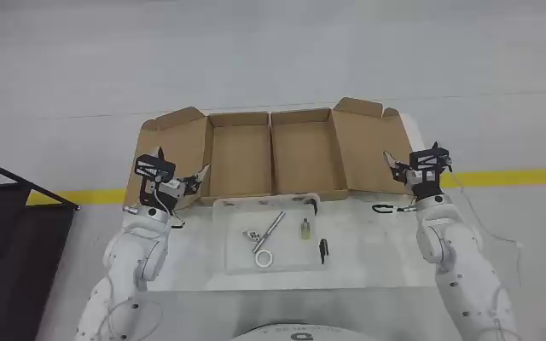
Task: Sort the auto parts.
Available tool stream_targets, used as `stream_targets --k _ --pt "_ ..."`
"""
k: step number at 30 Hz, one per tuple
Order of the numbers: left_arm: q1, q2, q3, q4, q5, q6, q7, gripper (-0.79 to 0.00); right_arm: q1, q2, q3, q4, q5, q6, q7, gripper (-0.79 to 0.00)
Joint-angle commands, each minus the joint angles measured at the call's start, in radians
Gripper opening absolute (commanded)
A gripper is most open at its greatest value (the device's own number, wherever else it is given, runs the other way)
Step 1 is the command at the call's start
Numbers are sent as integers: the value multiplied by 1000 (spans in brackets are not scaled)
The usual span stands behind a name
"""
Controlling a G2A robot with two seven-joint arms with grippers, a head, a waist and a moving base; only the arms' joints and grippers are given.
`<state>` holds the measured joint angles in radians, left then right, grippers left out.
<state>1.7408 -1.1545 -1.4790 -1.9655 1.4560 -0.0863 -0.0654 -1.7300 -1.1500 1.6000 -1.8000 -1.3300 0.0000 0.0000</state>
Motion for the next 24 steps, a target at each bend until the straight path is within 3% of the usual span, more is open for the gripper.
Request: stream_targets --k 1,9,12,15,18,24 --pt "1 -1 15 -22 20 -7 -8 0 0 0 0 0 0 0 0 0" --pt "2 -1 16 -25 25 -6 -12 0 0 0 0 0 0 0 0 -1" --pt "14 -1 3 -37 -197 -126 -67 0 0 0 0 0 0 0 0 0" --pt "21 9 8 -67 -228 -297 -173 0 0 0 0 0 0 0 0 0" --pt "19 16 40 -88 -170 -396 -228 0 0 0 0 0 0 0 0 0" --pt "0 24 93 -40 0 -477 -201 -31 0 0 0 0 0 0 0 0"
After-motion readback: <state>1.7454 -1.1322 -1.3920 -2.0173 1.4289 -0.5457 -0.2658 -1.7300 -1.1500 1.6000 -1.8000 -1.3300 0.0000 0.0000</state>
